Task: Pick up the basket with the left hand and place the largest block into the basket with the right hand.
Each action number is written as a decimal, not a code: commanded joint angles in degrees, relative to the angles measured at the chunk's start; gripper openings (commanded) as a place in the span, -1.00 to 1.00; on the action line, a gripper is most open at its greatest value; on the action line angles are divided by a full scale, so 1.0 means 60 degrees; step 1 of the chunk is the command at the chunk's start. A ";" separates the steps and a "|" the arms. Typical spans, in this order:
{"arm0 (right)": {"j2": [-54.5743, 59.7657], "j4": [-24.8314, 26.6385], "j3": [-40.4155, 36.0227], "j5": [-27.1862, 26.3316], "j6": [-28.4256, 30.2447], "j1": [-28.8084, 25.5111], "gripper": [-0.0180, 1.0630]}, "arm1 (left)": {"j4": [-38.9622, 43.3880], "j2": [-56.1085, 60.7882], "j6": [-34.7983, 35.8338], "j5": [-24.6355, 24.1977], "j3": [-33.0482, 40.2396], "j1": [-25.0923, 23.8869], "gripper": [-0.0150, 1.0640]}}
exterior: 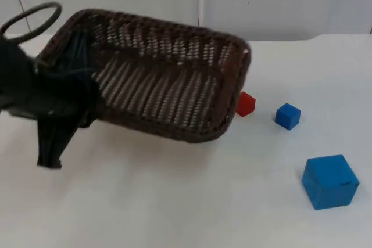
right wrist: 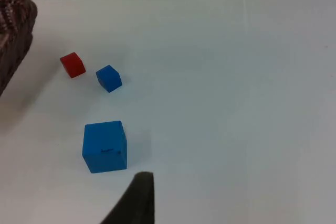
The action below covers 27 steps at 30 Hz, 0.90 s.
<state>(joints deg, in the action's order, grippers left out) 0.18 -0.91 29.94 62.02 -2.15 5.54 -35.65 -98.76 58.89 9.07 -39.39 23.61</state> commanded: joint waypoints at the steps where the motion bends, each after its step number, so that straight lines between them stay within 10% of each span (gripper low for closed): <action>1: -0.0031 -0.0029 -0.0056 -0.0039 0.0003 -0.0042 0.98 | 0.0951 0.0180 0.0042 -0.0550 -0.0680 -0.0158 -0.98; 11: -0.0031 -0.0029 -0.0056 -0.0039 0.0003 -0.0042 0.98 | 0.4726 0.0201 -0.0904 -0.5079 -0.4183 -0.1022 -0.98; 20: -0.0031 -0.0011 -0.0056 -0.0039 0.0003 -0.0042 0.98 | 0.1255 0.0201 -0.6912 -0.7939 -0.5666 -0.2460 -0.98; 27: -0.0031 -0.0011 -0.0056 -0.0039 0.0003 -0.0042 0.98 | 0.0660 0.0182 -0.8963 -0.9676 -0.5666 -0.3230 -0.98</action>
<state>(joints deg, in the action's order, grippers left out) 0.18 -0.96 29.94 62.02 -2.15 5.54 -29.38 -98.64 7.26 -47.13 -72.73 4.54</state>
